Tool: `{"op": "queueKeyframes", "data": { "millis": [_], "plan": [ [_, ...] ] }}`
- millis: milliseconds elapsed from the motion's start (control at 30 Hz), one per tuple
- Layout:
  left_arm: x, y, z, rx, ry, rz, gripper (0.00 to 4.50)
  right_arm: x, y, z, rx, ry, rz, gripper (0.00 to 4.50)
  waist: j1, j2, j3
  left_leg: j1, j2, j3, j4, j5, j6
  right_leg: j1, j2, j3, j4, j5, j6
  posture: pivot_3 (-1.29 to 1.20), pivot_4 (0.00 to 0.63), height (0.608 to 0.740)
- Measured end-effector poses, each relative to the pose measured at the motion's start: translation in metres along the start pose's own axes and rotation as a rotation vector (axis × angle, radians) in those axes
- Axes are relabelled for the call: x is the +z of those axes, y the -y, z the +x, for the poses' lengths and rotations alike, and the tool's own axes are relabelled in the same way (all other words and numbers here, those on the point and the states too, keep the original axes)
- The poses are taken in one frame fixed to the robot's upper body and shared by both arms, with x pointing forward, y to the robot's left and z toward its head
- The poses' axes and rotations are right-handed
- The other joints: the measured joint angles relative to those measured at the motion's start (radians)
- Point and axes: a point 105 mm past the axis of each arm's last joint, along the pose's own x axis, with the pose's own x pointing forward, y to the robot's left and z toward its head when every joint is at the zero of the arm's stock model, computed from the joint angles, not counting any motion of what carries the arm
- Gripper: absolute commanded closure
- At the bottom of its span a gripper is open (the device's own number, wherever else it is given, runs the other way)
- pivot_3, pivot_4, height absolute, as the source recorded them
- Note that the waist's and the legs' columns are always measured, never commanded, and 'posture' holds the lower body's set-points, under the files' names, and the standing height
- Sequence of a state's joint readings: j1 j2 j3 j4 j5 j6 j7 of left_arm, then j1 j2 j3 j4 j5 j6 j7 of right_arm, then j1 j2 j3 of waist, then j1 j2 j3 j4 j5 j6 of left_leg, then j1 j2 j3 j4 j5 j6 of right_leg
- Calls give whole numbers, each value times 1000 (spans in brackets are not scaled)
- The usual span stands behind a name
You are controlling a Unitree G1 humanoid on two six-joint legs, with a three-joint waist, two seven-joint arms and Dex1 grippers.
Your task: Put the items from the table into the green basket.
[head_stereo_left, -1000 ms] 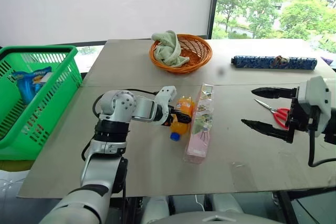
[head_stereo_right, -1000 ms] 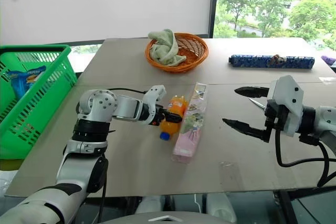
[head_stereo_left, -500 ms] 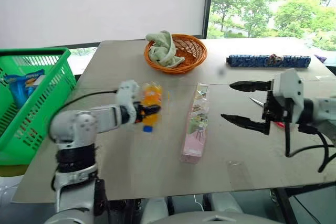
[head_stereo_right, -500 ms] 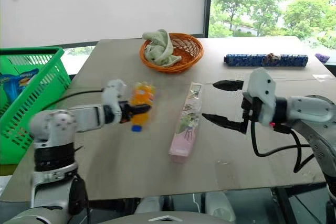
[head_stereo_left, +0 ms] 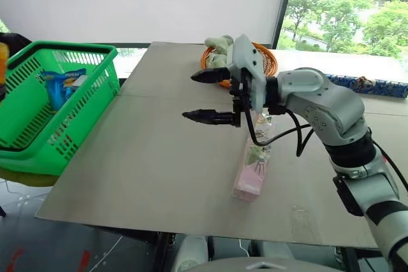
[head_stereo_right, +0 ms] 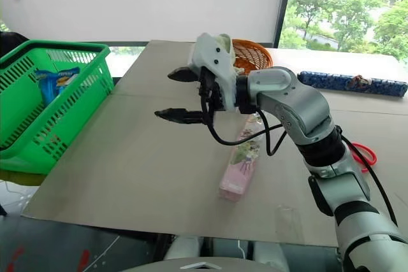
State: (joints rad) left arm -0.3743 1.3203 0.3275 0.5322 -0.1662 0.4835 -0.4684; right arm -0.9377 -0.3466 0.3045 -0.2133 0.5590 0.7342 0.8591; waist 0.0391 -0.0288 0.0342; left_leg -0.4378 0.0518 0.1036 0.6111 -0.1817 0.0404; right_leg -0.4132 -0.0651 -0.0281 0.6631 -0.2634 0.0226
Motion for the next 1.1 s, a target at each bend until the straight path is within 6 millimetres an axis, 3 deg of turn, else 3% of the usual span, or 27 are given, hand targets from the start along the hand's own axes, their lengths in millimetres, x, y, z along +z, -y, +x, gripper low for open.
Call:
{"op": "queueKeyframes", "data": {
  "millis": [100, 300, 533, 600, 700, 833, 1100],
  "plan": [
    [-17, 3, 16, -39, -37, 71, 1735, 4, -1, 3, 8, 16, -1, 0, 14, -8, -5, -12, 0, -1, 1, 0, -1, -10, -6, -12, 1, 1, -1, 102, 0, 740],
    [-18, 10, 33, -59, -19, 166, 1735, 11, 4, 2, -36, 48, 5, 0, 13, -14, -9, -19, 1, 2, 3, 1, -1, -17, -6, -20, 1, 5, 0, 70, 0, 740],
    [-25, 27, 42, -90, -30, 145, 1735, 17, 14, 0, -134, 75, 16, 0, -31, -20, -13, -21, 4, 5, 8, 2, 0, -19, -1, -30, 9, 5, 0, 61, 0, 740],
    [-25, 31, 43, -98, -25, 130, 912, 19, 16, 0, -158, 86, 15, 0, -41, -19, -12, -21, 4, 6, 10, 3, 3, -19, -1, -30, 11, 5, 0, 68, 0, 740],
    [-20, 31, 44, -97, 12, 103, 159, 22, 17, 1, -179, 98, 4, 0, -58, -19, -12, -21, 5, 6, 15, 3, 3, -19, 0, -30, 15, 5, 0, 68, 0, 740],
    [3, 21, 39, -45, 146, 77, 159, 22, 19, -2, -217, 101, -23, 0, -58, -15, -10, -20, 6, 2, 18, 2, 1, -17, 0, -30, 16, 5, 0, 78, 0, 740],
    [18, 26, 33, -29, 250, 166, 159, 16, 28, -8, -259, 90, -21, 0, -52, -13, -9, -19, 6, 2, 18, 3, 3, -17, 0, -30, 17, 5, 0, 85, 0, 740]
  ]
}}
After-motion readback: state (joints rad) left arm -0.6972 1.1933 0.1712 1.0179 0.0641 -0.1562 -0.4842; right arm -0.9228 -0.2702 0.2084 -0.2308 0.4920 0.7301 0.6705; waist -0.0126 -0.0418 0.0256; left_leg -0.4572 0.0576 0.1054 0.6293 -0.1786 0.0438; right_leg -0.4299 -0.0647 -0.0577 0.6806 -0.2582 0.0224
